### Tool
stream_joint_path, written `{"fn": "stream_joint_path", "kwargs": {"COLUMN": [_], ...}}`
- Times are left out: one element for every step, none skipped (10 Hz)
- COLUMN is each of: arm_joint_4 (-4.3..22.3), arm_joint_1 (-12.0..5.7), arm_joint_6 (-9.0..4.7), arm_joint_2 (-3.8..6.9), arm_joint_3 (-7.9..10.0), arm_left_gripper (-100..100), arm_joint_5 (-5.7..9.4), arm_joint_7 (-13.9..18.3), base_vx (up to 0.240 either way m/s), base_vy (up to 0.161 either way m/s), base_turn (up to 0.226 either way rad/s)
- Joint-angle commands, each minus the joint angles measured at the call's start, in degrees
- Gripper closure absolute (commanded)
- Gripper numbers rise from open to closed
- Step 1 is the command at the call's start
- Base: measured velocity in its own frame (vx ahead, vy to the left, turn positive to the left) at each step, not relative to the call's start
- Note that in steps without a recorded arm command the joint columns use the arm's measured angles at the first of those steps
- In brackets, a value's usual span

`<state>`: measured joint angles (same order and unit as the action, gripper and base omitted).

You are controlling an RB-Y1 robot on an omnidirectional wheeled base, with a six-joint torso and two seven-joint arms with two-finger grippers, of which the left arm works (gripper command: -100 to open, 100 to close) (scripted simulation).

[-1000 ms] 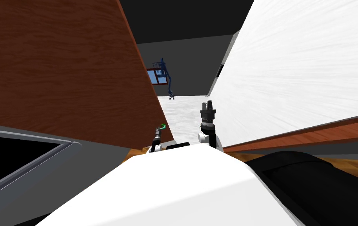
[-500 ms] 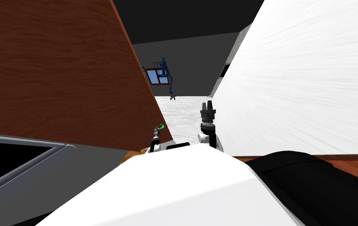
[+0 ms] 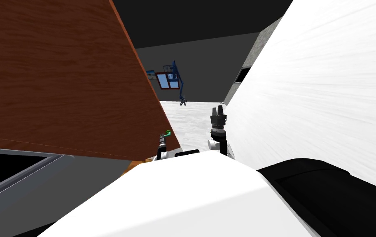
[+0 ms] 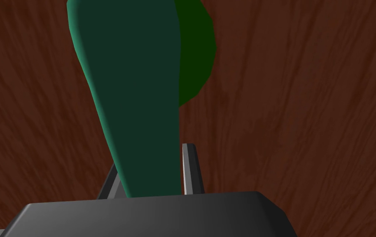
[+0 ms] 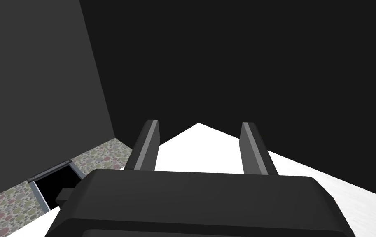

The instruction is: Push the door open

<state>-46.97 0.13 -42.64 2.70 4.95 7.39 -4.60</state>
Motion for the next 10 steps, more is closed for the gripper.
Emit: {"fn": "stream_joint_path", "kwargs": {"arm_joint_4": [-0.3,-0.2,-0.1,-0.1,0.0,-0.2,-0.3,-0.3,-0.2,-0.2], "arm_joint_1": [-0.34,-0.41,-0.47,-0.52,-0.58,-0.14,-0.1,-0.1,-0.1,-0.1], "arm_joint_6": [-0.01,-0.02,-0.04,-0.04,-0.05,0.11,0.05,0.03,0.01,-0.02], "arm_joint_2": [-0.53,-0.85,-1.15,-1.41,-1.77,-1.12,-0.25,0.03,0.31,0.59], "arm_joint_3": [1.0,1.47,1.9,2.23,2.64,2.94,3.89,4.24,4.6,5.03], "arm_left_gripper": [100,100,100,100,100,100,100,100,100,100], "arm_joint_5": [0.39,0.59,0.77,0.9,1.08,1.16,1.64,1.83,2.03,2.26], "arm_joint_7": [-0.4,-0.5,-0.6,-0.7,-0.8,-0.8,-1.1,-1.2,-1.3,-1.5], "base_vx": [0.184,0.175,0.156,0.146,0.141,0.061,0.12,0.162,0.165,0.161], "base_vy": [-0.071,-0.061,-0.073,-0.069,-0.062,-0.014,-0.004,-0.037,-0.016,-0.006], "base_turn": [0.065,0.055,0.053,0.055,0.057,0.045,0.045,0.037,0.035,0.026]}}
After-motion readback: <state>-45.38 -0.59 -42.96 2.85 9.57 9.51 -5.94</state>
